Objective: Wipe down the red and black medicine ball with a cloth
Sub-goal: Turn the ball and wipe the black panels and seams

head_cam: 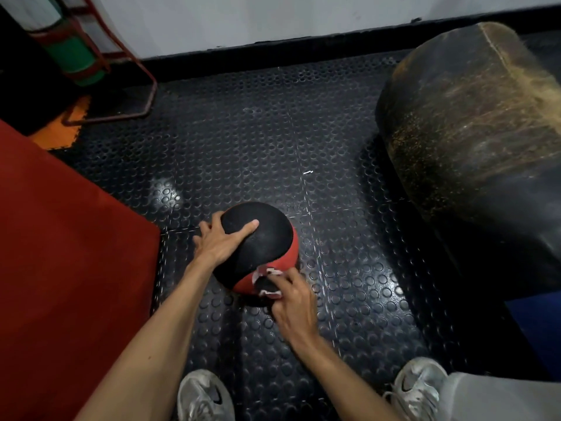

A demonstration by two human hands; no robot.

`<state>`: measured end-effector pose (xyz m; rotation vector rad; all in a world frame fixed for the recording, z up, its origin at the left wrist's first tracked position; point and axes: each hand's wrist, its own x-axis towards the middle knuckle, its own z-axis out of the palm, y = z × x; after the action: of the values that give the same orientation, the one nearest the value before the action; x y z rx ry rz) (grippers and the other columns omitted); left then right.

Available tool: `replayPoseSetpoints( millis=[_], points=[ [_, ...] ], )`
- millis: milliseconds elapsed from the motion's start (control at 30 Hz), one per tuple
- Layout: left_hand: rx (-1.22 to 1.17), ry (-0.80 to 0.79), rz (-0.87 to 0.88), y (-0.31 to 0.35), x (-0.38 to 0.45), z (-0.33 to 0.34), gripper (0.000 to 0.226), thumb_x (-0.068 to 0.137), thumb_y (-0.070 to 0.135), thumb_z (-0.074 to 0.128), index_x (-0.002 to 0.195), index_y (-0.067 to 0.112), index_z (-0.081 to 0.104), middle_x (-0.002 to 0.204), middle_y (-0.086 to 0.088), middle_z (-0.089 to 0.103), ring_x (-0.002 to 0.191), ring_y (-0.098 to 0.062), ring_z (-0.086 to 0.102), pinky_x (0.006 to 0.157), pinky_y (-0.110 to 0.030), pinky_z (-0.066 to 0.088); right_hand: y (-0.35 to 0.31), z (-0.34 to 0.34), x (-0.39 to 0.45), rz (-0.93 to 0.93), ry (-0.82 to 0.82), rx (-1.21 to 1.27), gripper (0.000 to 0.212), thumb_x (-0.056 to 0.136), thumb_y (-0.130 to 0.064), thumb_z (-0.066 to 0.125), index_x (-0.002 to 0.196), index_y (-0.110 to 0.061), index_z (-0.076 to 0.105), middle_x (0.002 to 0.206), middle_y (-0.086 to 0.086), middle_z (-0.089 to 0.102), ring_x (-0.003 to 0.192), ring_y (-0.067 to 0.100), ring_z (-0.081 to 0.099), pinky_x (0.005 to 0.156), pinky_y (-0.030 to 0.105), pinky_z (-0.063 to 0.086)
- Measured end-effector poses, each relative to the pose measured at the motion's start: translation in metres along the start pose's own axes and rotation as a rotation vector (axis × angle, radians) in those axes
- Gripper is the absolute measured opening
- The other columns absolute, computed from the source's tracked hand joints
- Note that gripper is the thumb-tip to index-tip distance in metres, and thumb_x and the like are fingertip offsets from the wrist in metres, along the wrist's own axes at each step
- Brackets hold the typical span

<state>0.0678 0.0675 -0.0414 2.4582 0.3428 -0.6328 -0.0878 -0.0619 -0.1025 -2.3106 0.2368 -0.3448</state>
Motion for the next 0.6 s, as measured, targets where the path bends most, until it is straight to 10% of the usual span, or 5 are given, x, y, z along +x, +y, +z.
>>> replayPoseSetpoints(
  millis=[133, 267, 433, 600],
  points=[
    [0.003, -0.01, -0.077, 0.003, -0.007, -0.001, 0.122, 0.058, 0.095, 0.051, 0.153, 0.031, 0.012, 0.16, -0.011, 0.008, 0.144, -0.049, 0.013, 0.113, -0.064, 0.025, -0.007, -0.014, 0.053, 0.379, 0.258, 0.226, 0.05, 0.083, 0.007, 0.049, 0.122, -0.018, 0.068, 0.095, -0.003, 0.052, 0.076, 0.009, 0.049, 0.064, 0.022, 0.046],
    [0.051, -0.003, -0.14, 0.001, -0.015, -0.003, 0.125, 0.061, 0.097, 0.043, 0.156, 0.027, 0.003, 0.163, -0.016, 0.006, 0.143, -0.049, 0.023, 0.11, -0.063, 0.031, -0.029, -0.001, 0.081, 0.115, 0.043, 0.059, 0.059, 0.076, 0.012, 0.058, 0.126, -0.019, 0.066, 0.11, 0.001, 0.055, 0.1, 0.02, 0.05, 0.084, 0.024, 0.044],
    [0.044, -0.023, -0.179, -0.005, -0.019, -0.012, 0.129, 0.058, 0.096, 0.05, 0.156, 0.028, 0.001, 0.161, -0.022, 0.012, 0.143, -0.046, 0.025, 0.112, -0.059, 0.03, -0.015, 0.014, 0.002, -0.08, 0.02, 0.004, 0.06, 0.064, 0.005, 0.059, 0.121, -0.012, 0.067, 0.1, 0.005, 0.057, 0.087, 0.025, 0.05, 0.071, 0.035, 0.049],
    [0.161, -0.037, -0.151, 0.007, -0.027, -0.011, 0.117, 0.063, 0.098, 0.04, 0.156, 0.041, -0.001, 0.159, -0.027, 0.014, 0.143, -0.048, 0.023, 0.113, -0.055, 0.026, -0.016, -0.002, 0.036, 0.184, 0.172, 0.125, 0.053, 0.073, -0.01, 0.039, 0.115, -0.015, 0.072, 0.09, 0.003, 0.053, 0.084, 0.023, 0.053, 0.069, 0.037, 0.049]
  ],
)
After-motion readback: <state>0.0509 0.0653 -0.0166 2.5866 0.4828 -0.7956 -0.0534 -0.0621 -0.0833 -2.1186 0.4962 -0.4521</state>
